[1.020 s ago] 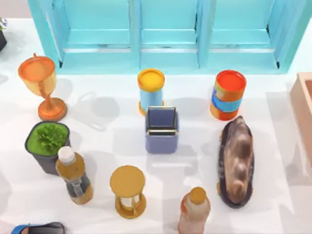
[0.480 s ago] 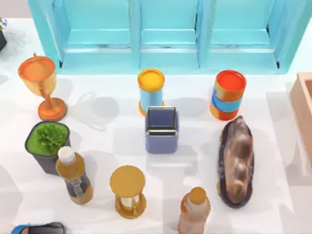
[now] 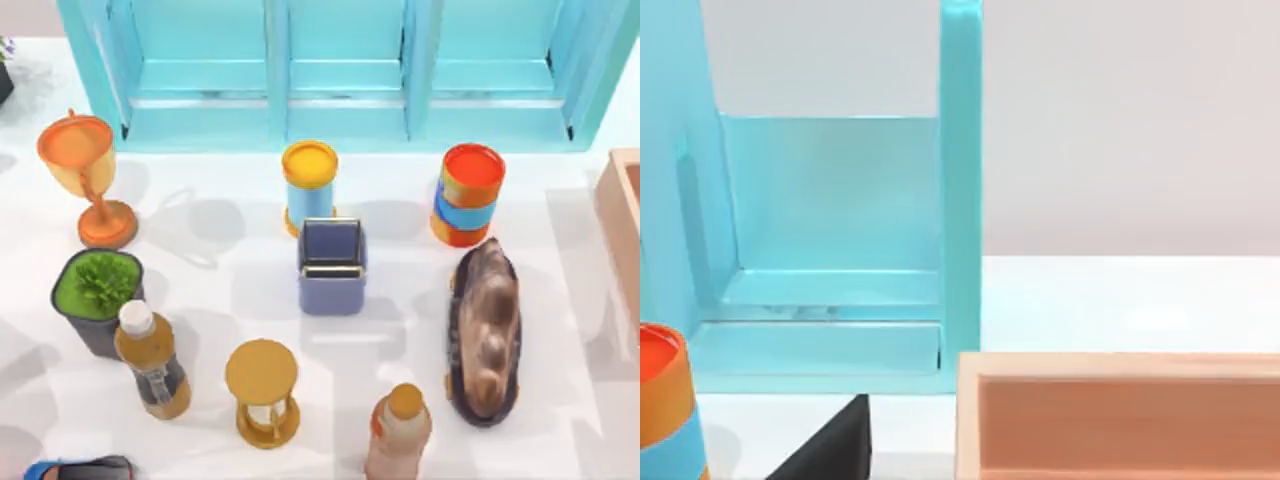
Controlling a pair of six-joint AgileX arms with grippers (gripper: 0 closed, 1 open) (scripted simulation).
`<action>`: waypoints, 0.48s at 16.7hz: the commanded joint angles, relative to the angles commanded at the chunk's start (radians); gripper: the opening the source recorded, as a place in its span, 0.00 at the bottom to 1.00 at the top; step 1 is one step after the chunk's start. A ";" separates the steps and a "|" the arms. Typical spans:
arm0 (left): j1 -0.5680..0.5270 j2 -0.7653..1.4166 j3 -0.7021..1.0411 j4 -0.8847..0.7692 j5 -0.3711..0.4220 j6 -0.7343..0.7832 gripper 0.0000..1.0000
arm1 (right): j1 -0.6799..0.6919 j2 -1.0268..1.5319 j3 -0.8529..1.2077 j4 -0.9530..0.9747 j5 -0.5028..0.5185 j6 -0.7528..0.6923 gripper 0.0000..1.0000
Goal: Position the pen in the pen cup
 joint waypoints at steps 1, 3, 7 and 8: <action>-0.074 0.004 0.013 0.060 -0.074 -0.015 0.00 | 0.000 0.000 0.000 0.000 0.000 0.000 1.00; -0.240 0.022 0.032 0.181 -0.240 -0.044 0.00 | 0.000 0.000 0.000 0.000 0.000 0.000 1.00; -0.628 0.093 0.047 0.418 -0.626 -0.095 0.00 | 0.000 0.000 0.000 0.000 0.000 0.000 1.00; -0.731 0.118 0.048 0.474 -0.730 -0.105 0.00 | 0.000 0.000 0.000 0.000 0.000 0.000 1.00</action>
